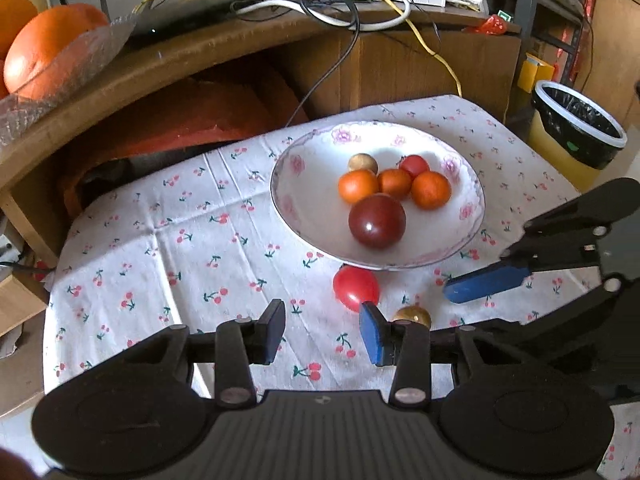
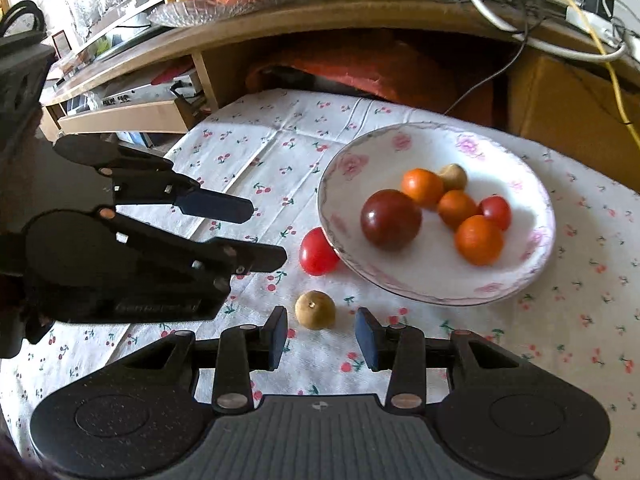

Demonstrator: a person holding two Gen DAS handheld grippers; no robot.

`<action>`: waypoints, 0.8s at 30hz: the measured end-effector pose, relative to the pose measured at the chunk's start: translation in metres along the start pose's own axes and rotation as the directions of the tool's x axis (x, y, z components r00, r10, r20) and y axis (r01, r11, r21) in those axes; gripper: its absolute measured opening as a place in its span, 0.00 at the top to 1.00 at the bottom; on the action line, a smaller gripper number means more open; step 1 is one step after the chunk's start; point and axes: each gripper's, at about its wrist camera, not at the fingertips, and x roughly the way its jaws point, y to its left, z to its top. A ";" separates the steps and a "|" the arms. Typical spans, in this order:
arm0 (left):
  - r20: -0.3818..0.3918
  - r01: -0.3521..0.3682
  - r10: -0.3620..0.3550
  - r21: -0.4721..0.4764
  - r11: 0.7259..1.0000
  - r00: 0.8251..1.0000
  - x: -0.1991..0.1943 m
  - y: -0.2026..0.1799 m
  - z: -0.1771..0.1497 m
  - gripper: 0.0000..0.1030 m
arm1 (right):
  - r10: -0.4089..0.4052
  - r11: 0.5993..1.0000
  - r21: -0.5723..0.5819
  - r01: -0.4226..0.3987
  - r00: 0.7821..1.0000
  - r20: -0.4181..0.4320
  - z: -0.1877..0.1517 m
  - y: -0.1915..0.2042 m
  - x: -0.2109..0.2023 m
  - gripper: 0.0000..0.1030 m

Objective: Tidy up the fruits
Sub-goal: 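Move both grippers back toward the red tomato and brown fruit on the cloth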

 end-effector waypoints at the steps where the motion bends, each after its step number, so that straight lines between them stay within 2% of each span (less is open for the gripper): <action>1: -0.002 0.004 -0.004 0.001 1.000 1.000 0.001 0.000 -0.001 0.53 | 0.002 1.000 -0.003 -0.002 1.000 -0.006 0.001 0.001 0.003 0.67; 2: -0.004 0.005 -0.005 0.001 1.000 1.000 0.002 0.000 -0.001 0.53 | 0.000 1.000 -0.009 0.000 1.000 -0.007 0.001 0.002 0.006 0.68; 4: -0.007 0.011 -0.011 -0.001 1.000 1.000 0.004 0.002 -0.001 0.53 | -0.007 1.000 -0.020 0.007 1.000 -0.015 0.002 0.004 0.011 0.78; 6: -0.012 0.018 -0.018 -0.002 1.000 1.000 0.007 0.002 0.000 0.53 | -0.003 1.000 -0.013 0.002 1.000 -0.030 0.002 0.004 0.016 0.81; 10: -0.021 0.033 -0.033 -0.003 0.999 0.999 0.014 -0.001 0.001 0.53 | 0.010 1.000 -0.006 -0.010 0.999 -0.045 0.001 0.003 0.013 0.82; 17: -0.028 0.039 -0.039 0.007 0.999 0.999 0.030 -0.011 0.006 0.50 | -0.023 0.999 0.030 0.025 0.998 -0.060 -0.006 -0.011 0.002 0.82; 24: -0.019 0.014 -0.013 0.036 0.999 1.000 0.042 -0.023 0.010 0.50 | -0.036 0.998 0.052 0.040 0.998 -0.059 -0.011 -0.023 -0.004 0.82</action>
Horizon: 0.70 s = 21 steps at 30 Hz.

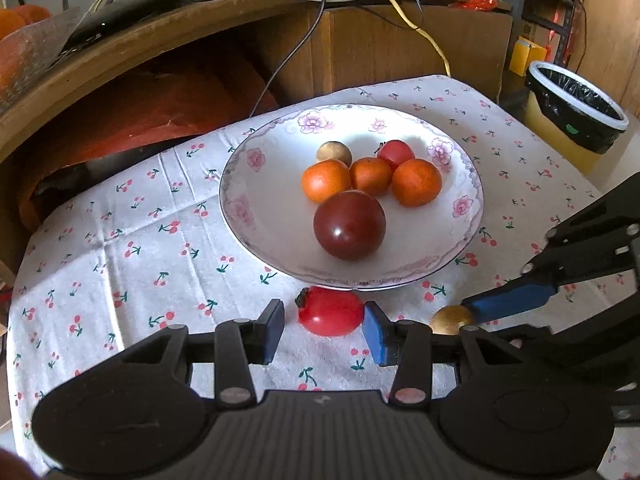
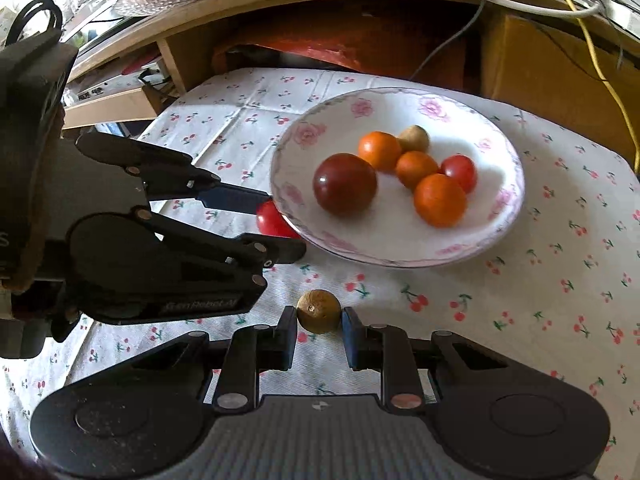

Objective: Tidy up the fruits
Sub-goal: 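Move both grippers back toward the red tomato and brown fruit on the cloth, then grasp the red tomato with the left gripper while the right grasps the brown fruit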

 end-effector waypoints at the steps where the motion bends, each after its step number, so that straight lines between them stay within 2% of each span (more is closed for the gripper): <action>1: 0.001 0.000 0.000 -0.003 1.000 1.000 0.000 -0.001 0.001 0.52 | 0.000 1.000 0.004 0.000 1.000 0.001 0.000 -0.002 -0.001 0.82; 5: 0.008 0.002 -0.002 -0.013 1.000 1.000 0.000 -0.002 0.001 0.58 | -0.009 1.000 0.004 0.009 1.000 0.002 -0.001 -0.004 -0.002 0.82; 11: -0.001 -0.007 0.007 -0.003 1.000 1.000 -0.008 -0.007 -0.002 0.59 | -0.028 1.000 -0.007 0.028 1.000 -0.002 -0.004 -0.003 -0.007 0.82; 21: -0.062 0.000 0.002 0.041 0.999 0.998 -0.039 -0.026 -0.034 0.59 | -0.055 0.998 -0.010 0.055 0.998 -0.028 -0.023 0.006 -0.019 0.82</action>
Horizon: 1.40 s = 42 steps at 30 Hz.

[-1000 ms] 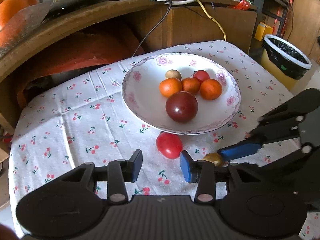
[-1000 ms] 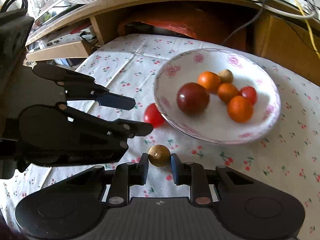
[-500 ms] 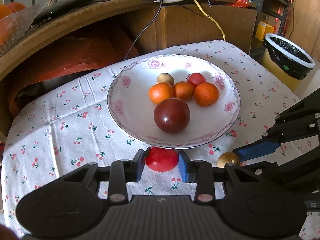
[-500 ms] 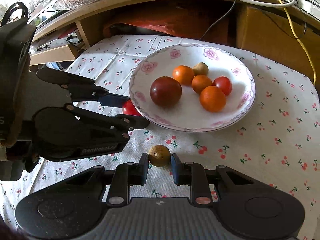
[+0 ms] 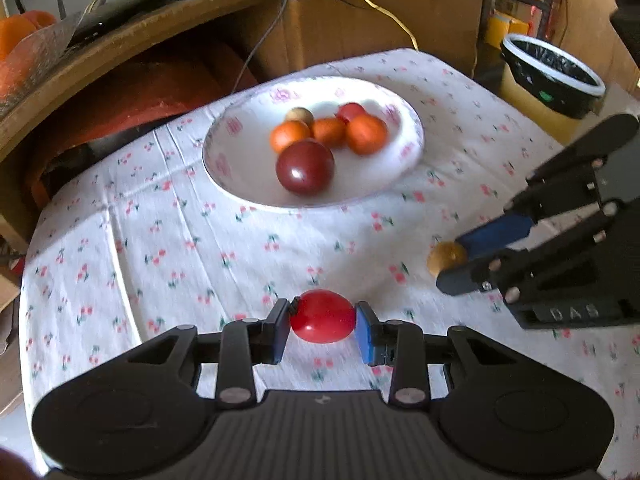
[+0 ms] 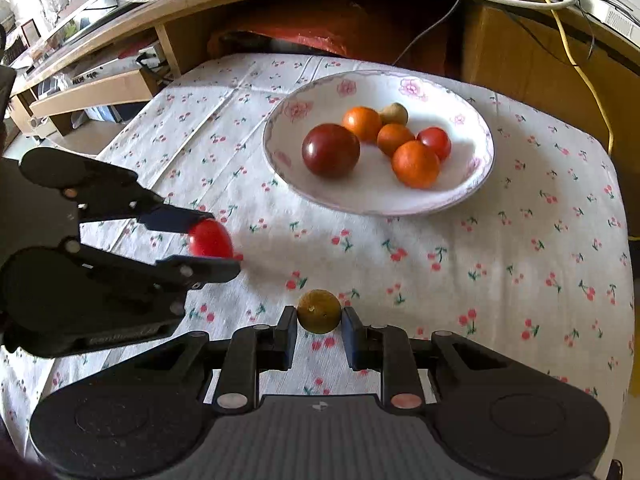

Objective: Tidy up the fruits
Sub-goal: 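Grasp the red tomato with the left gripper while the right grasps the brown fruit, then lift and carry the red tomato and brown fruit over the bowl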

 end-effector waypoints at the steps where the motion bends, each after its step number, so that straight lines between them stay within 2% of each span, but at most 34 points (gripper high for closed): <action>1: -0.007 -0.001 0.001 -0.002 1.000 1.000 -0.001 -0.002 -0.002 0.59 | -0.001 1.000 0.000 0.001 1.000 -0.001 -0.001 0.002 -0.001 0.82; 12: -0.045 -0.020 0.020 0.013 1.000 0.999 -0.010 -0.021 -0.010 0.59 | -0.027 1.000 -0.008 0.027 1.000 -0.015 -0.015 0.008 -0.008 0.81; 27: -0.042 -0.054 0.055 0.022 0.998 0.998 -0.011 -0.028 -0.008 0.59 | -0.025 0.999 -0.035 0.025 1.000 -0.007 -0.017 0.010 -0.007 0.82; 33: -0.018 -0.058 0.058 0.018 0.998 0.998 -0.016 -0.028 0.000 0.59 | -0.017 1.000 -0.021 0.018 1.000 0.021 -0.011 0.010 -0.015 0.82; 42: 0.045 -0.068 0.068 -0.006 0.998 0.997 -0.018 -0.019 0.032 0.59 | -0.025 1.000 0.018 0.023 0.995 0.096 0.012 -0.008 -0.027 0.82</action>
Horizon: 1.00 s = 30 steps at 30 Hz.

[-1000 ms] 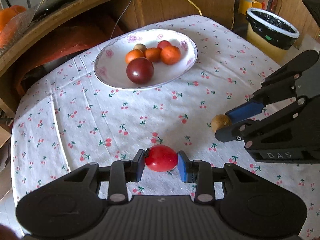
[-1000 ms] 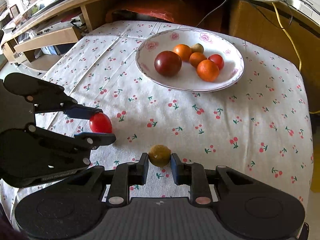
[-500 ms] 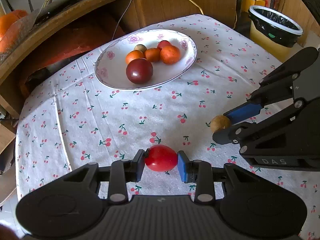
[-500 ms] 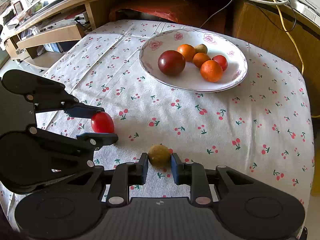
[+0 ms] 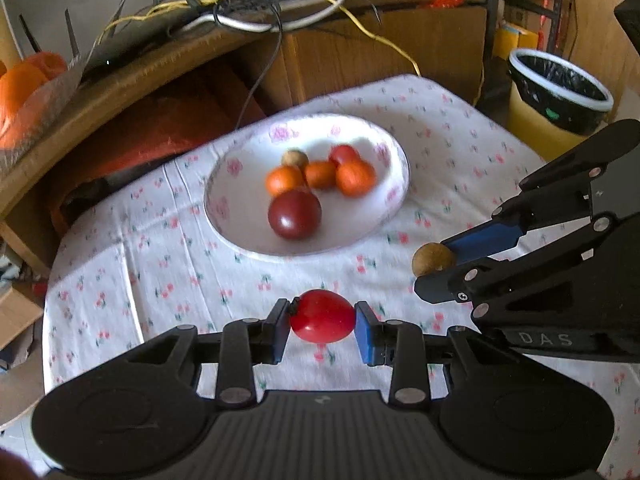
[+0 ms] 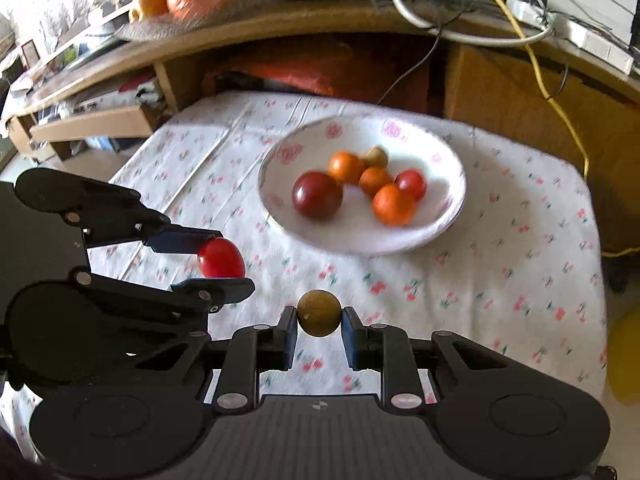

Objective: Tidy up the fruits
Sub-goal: 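Lift and carry the red tomato and brown fruit over the bowl, then lower the held red tomato and brown fruit into the bowl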

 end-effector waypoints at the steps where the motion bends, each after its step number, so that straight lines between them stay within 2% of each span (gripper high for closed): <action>1: 0.005 -0.002 0.002 -0.001 1.000 1.000 0.001 0.001 0.004 0.59 | -0.003 1.000 0.005 0.003 1.000 0.007 0.003 -0.003 0.001 0.82; 14: 0.044 -0.058 0.061 -0.058 0.997 0.997 0.038 0.033 0.055 0.59 | -0.035 0.998 0.056 0.032 0.997 0.070 0.051 -0.028 0.025 0.81; 30: 0.072 -0.063 0.069 -0.079 0.995 0.995 0.053 0.045 0.072 0.59 | -0.064 0.997 0.046 0.060 0.995 0.076 0.063 -0.032 0.042 0.80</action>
